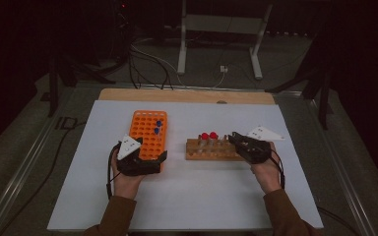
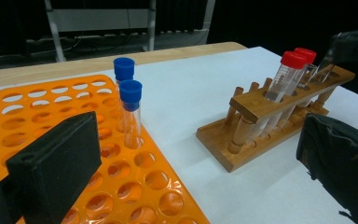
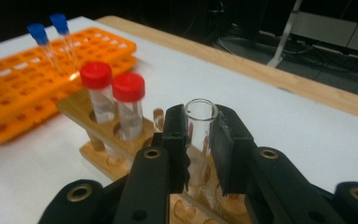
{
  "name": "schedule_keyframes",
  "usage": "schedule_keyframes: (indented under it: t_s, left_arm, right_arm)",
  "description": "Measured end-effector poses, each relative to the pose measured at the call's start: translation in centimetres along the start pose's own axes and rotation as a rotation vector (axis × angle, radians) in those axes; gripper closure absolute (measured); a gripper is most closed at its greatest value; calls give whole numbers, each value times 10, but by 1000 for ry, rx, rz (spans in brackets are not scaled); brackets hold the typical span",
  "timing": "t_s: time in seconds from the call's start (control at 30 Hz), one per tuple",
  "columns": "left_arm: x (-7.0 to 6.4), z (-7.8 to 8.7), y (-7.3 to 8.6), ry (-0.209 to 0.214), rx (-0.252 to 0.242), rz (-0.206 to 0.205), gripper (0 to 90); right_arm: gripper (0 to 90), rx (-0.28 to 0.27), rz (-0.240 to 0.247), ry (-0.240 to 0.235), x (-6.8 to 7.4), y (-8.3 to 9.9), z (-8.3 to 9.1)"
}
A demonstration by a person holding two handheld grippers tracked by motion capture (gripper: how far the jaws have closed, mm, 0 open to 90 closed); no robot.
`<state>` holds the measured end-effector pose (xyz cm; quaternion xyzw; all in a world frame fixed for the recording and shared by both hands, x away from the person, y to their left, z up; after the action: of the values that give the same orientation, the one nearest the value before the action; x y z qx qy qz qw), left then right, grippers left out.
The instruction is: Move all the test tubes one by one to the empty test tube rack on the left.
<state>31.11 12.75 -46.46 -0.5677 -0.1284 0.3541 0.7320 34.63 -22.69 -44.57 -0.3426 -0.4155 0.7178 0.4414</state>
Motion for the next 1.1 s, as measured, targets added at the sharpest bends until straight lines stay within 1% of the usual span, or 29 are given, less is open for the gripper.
schedule_keyframes:
  t_s: [0.13, 0.2, 0.27, 0.33, 0.4, 0.47, 0.63, 0.73, 0.8, 1.0, 1.1]
  left_arm:
    - [0, 0, 0, 1, -4, 1, 5]
    - [-1, 0, -1, 5, -8, 4, 5]
    - [-2, 0, -1, 14, -15, 8, 5]
    - [-3, 0, -3, 17, -16, 2, 5]
    - [-6, 0, -4, 24, -20, 0, 6]
    - [-9, -1, -5, 30, -18, -10, 6]
    - [-22, -7, -11, 51, -11, -50, 11]
    - [-31, -13, -14, 78, 4, -68, 19]
    - [-38, -19, -15, 98, 20, -92, 37]
    - [-58, -38, -20, 175, 45, -120, 83]
    - [-67, -47, -23, 217, 53, -137, 133]
  right_arm:
    - [765, -19, -22, -10, -3, -8, 6]
    - [765, -30, -43, -16, -5, -12, 10]
    - [765, -42, -48, -15, -6, -16, 14]
    - [765, -53, -49, -16, -6, -20, 18]
    - [765, -62, -54, -32, -6, -24, 21]
    - [765, -61, -52, -47, -4, -27, 24]
    - [764, -48, -24, -90, 7, -28, 27]
    - [764, -43, -10, -113, 15, -28, 28]
    - [764, -41, -3, -131, 20, -28, 28]
    - [763, -35, 18, -175, 38, -28, 28]
    - [763, -32, 25, -194, 46, -29, 28]
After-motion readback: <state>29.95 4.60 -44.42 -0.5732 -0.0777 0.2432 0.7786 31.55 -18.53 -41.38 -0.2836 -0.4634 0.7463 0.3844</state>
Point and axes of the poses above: each handheld gripper's, and its own axes: z roughly backward along the jaws, y roughly out of its underside, x roughly to its left, the point moved 2 cm from there along -z, roughly forward along the jaws, and after that the axes turned 14 degrees about y, right-handed, at the moved point
